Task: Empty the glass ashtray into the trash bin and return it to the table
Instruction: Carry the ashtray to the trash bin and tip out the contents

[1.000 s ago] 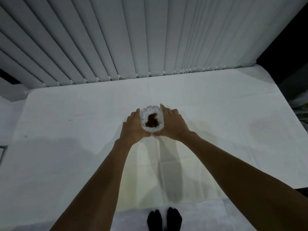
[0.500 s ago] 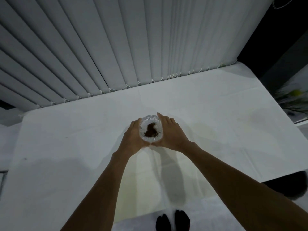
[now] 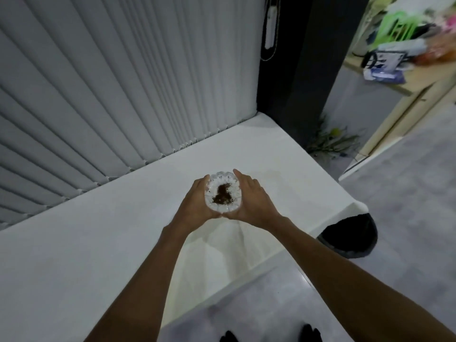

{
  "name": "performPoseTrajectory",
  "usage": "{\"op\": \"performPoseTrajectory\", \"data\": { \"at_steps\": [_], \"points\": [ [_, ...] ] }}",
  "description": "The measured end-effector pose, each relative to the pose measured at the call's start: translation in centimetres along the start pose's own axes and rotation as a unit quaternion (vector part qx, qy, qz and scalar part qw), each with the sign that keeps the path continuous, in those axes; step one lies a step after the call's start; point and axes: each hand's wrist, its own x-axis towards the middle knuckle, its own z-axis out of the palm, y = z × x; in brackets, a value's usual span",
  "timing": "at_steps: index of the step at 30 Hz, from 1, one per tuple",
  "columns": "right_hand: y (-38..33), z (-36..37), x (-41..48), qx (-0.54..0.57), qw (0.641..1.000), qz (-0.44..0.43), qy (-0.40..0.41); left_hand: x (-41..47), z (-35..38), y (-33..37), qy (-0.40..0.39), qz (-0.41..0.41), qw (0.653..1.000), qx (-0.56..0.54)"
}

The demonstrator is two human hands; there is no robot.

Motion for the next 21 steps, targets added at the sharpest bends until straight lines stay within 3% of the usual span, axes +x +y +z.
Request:
{"op": "performPoseTrajectory", "data": {
  "at_steps": [12, 21],
  "points": [
    [19.8, -15.5, -9.0, -0.038, 0.997, 0.057, 0.037, 4.7, 19.2, 17.6, -0.043, 0.08, 0.996, -0.007],
    [33.1, -21.7, -14.6, -0.046, 0.994, 0.087, 0.053, 7.7, 32.5, 26.6, -0.088, 0.103, 0.99, -0.033]
  ]
}}
